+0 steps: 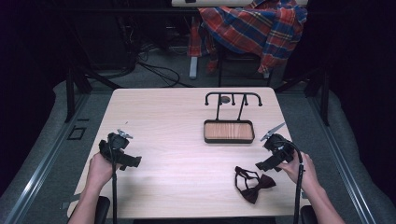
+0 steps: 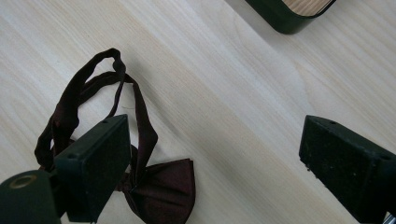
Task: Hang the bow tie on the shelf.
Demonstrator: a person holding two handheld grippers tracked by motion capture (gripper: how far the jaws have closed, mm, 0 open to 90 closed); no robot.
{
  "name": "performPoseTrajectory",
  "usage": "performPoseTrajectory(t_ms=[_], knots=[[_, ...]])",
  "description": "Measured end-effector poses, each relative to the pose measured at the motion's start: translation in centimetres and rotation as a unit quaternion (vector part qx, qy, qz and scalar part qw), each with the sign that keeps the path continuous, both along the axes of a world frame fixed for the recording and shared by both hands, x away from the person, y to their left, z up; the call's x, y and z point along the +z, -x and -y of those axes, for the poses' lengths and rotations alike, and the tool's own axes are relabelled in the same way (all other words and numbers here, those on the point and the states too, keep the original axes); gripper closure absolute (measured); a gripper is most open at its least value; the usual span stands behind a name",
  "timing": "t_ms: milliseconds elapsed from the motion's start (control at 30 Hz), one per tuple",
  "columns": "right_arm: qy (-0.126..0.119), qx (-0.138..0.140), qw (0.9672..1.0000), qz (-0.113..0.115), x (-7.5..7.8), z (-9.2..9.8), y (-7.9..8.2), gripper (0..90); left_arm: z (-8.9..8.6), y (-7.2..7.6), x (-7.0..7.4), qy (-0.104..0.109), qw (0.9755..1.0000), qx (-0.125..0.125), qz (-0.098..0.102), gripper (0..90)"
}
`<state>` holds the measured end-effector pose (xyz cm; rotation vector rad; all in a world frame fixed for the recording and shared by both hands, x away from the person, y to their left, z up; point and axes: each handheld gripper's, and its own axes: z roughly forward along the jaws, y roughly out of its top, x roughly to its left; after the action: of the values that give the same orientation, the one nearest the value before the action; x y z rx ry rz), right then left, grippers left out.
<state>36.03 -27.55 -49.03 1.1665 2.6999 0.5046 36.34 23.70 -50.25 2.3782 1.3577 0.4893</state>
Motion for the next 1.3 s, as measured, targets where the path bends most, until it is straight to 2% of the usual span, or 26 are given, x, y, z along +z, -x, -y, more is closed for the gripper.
performPoseTrajectory(t_ms=[233, 267, 433, 600, 800, 900, 967, 1000, 1100, 1200, 1300], knots=[[-0.001, 0.004, 1.0000, -0.001, -0.1, -0.2, 0.1, 9.2, 0.0, 0.0, 0.1, 0.004, 1.0000, 0.002, 0.000, 0.0], [0.005, 0.010, 0.9999, -0.002, 0.0, -0.3, 0.1, 9.2, 0.0, 0.0, 0.1, 0.004, 1.0000, 0.002, 0.002, 0.0], [-0.006, 0.014, 0.9999, -0.004, -0.2, -0.7, 0.1, 9.1, 0.0, 0.0, 0.1, 0.005, 1.0000, 0.001, 0.001, 0.0], [0.006, 0.034, 0.9993, -0.012, -0.3, -1.4, 0.2, 8.7, 0.0, 0.0, 0.1, 0.004, 1.0000, 0.000, 0.000, 0.0], [0.002, 0.043, 0.9989, -0.019, -0.8, -2.1, 0.2, 9.2, 0.1, -0.1, 0.0, 0.004, 1.0000, -0.001, -0.001, 0.0], [0.011, 0.049, 0.9985, -0.022, -1.0, -2.4, 0.2, 9.9, 0.1, -0.1, 0.0, 0.003, 1.0000, -0.001, -0.002, 0.0], [0.019, 0.061, 0.9974, -0.032, -1.4, -3.1, 0.1, 11.8, 0.1, -0.1, 0.0, 0.004, 1.0000, -0.001, -0.003, 0.0], [0.013, 0.060, 0.9976, -0.032, -1.7, -3.4, 0.2, 13.1, 0.1, 0.0, 0.1, 0.004, 1.0000, -0.002, -0.003, 0.0], [0.029, 0.069, 0.9965, -0.036, -2.0, -4.2, 0.2, 16.6, 0.2, -0.1, 0.0, 0.003, 1.0000, -0.003, -0.002, 0.0], [0.040, 0.071, 0.9960, -0.037, -2.4, -4.6, 0.1, 27.0, 0.2, -0.1, 0.0, 0.002, 1.0000, -0.004, -0.004, 0.0], [0.042, 0.068, 0.9959, -0.044, -2.6, -4.5, 0.0, 31.6, 0.3, 0.0, 0.0, 0.001, 1.0000, -0.003, -0.004, 0.0]])
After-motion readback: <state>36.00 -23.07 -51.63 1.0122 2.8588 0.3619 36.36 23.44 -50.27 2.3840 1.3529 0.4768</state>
